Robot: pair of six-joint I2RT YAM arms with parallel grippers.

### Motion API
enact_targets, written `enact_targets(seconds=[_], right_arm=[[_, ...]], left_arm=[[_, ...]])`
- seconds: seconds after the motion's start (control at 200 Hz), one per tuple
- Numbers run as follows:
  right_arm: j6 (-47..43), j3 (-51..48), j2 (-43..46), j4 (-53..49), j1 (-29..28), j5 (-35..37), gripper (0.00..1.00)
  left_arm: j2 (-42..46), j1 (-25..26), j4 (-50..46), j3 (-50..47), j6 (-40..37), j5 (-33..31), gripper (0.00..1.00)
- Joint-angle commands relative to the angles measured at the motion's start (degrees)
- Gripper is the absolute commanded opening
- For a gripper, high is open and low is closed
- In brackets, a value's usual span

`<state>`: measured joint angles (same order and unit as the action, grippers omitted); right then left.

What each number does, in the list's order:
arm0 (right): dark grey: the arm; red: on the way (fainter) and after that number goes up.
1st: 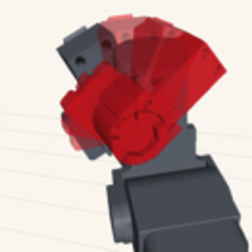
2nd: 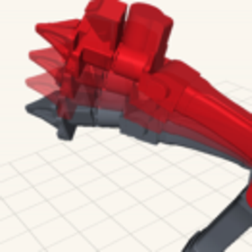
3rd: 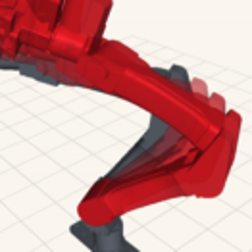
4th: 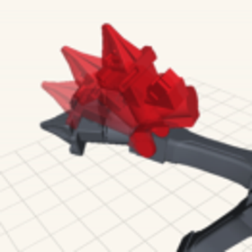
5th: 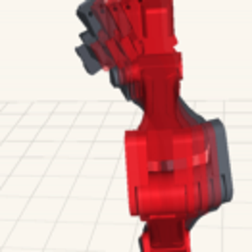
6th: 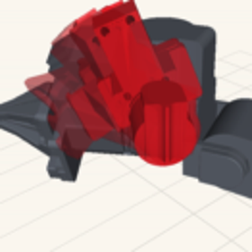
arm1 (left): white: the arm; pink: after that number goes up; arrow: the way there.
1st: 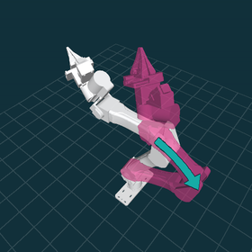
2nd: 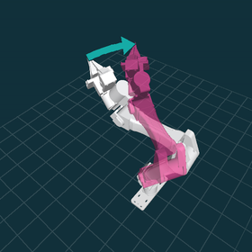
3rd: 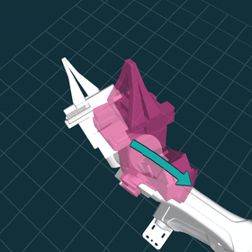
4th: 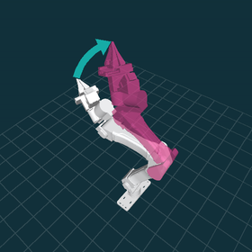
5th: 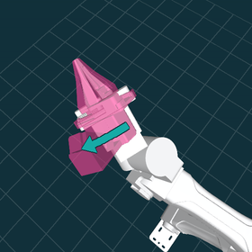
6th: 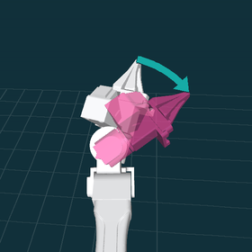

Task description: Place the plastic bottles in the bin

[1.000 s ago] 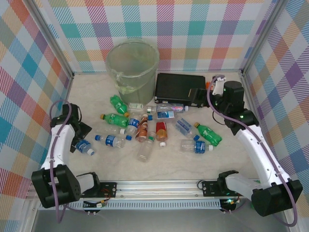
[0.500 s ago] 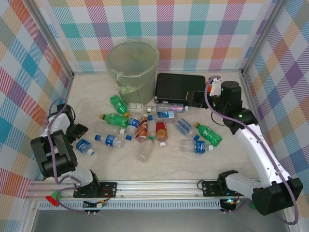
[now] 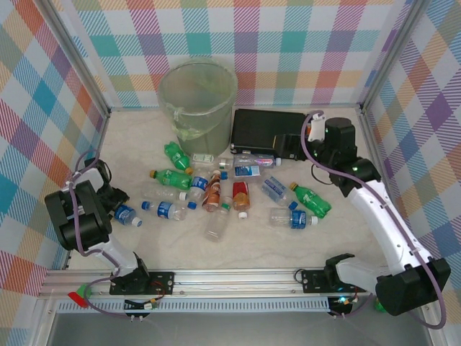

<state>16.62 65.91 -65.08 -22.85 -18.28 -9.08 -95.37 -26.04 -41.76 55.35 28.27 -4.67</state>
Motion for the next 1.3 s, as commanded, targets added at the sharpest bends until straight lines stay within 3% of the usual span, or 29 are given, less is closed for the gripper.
enact_targets(seconds=[0.0, 0.49, 0.7, 1.005, 1.295], right_arm=[[-0.18, 1.9, -0.79, 0.34, -0.72, 0.03, 0.99], [0.34, 8.33, -9.86, 3.56, -6.96, 0.91, 0.99], [0.06, 11.7, -13.59, 4.09, -9.3, 0.56, 0.99], [-0.44, 15.36, -17.46, 4.75, -11.6, -0.39, 0.99], [-1.45, 16.82, -17.98, 4.22, -11.97, -0.76, 0.99]], left_arm=[[0.83, -0.69, -0.51, 0.1, -0.58, 0.95, 0.59], [15.97, 1.82, -8.15, 8.59, 2.66, 7.82, 0.6], [19.93, 9.07, -9.83, 17.85, 5.75, 8.1, 0.61], [18.53, 24.91, -9.95, 34.36, 8.58, 5.73, 0.61], [14.56, 31.9, -2.58, 43.17, 12.23, 8.33, 0.6]])
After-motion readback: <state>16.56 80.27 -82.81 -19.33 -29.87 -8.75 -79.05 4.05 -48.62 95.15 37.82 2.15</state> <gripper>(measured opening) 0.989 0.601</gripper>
